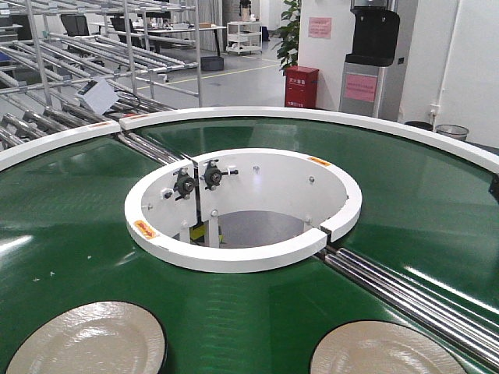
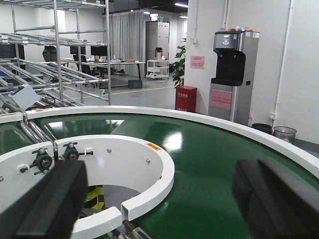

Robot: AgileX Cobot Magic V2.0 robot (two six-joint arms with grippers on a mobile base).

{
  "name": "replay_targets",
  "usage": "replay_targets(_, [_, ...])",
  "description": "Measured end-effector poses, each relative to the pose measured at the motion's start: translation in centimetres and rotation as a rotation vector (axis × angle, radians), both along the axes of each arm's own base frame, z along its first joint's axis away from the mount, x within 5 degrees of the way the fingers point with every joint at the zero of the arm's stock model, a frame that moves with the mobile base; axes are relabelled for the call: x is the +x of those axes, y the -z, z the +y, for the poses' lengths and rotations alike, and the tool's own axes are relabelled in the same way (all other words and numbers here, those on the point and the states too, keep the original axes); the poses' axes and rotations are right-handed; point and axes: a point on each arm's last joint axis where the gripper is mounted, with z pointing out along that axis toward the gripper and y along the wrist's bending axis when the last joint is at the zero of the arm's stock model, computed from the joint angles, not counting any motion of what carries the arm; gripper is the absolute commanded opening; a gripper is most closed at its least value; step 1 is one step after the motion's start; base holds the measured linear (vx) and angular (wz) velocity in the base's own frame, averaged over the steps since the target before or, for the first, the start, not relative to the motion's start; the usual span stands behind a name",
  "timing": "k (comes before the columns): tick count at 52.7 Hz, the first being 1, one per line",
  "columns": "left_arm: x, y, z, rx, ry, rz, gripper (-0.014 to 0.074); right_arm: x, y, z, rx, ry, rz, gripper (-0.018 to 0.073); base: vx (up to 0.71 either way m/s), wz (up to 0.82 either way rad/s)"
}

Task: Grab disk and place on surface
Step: 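Lower both grippers toward the rims of the two cream plates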

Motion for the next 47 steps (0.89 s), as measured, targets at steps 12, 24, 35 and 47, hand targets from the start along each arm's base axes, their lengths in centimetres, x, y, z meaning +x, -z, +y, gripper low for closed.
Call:
replay_targets(12, [0.4, 0.6, -0.1, -0.066, 0.005, 0.049, 0.0585, 0.0, 0.0, 0.0, 0.028, -0.003, 0.001, 0.068, 0.0, 0.0])
replay_targets(24, [2.1, 0.7, -0.5, -0.101, 0.039, 0.294, 0.0584, 1.7, -0.3, -0.1, 0.123, 0.017, 0.215, 0.0567, 0.0, 0.0])
replay_targets(35, [7.5, 0.5, -1.4, -0.115, 0.113, 0.569, 0.0584, 6.6, -0.5, 0.2, 0.193, 0.02, 0.579, 0.0524, 0.0, 0.0])
replay_targets(47, [13.5, 3.8, -1.0, -0.112, 0.197, 0.855, 0.0584, 10.8, 1.3, 2.4, 0.212, -0.197, 0.858, 0.0524, 0.0, 0.0])
